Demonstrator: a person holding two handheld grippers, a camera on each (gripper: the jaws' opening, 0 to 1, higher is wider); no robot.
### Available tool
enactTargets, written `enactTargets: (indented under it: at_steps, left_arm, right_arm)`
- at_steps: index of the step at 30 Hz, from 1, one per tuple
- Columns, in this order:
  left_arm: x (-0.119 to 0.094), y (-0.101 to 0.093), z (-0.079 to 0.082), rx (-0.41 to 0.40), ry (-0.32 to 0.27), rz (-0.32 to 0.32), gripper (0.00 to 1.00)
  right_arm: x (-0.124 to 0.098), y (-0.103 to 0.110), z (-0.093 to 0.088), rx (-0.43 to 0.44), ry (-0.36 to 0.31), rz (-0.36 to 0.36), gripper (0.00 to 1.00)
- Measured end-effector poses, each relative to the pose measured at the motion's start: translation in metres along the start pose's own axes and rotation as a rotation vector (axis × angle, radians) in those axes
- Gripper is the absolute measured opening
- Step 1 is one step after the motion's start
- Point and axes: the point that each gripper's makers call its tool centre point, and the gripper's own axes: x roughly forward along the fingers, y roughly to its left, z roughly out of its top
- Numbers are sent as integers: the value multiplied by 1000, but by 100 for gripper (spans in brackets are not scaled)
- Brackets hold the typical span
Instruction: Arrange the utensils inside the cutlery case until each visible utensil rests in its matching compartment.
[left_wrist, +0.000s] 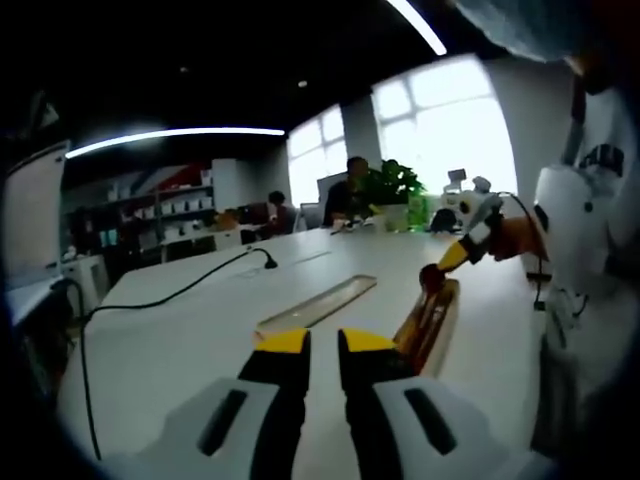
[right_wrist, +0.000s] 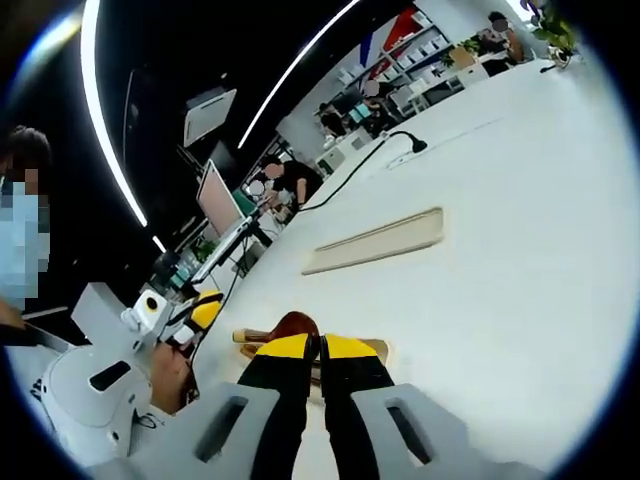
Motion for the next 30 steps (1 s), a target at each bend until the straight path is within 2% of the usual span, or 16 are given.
enactTargets:
  at_steps: [9,30]
  left_arm:
    - [5,-19,-7,25,28,-74,12]
    - [14,-41,-24,22,63,-154,14]
  right_arm:
    - [1,-2,-2,-13,7,-20,1]
    - [-1,-5,-13,-28,32,-52,2]
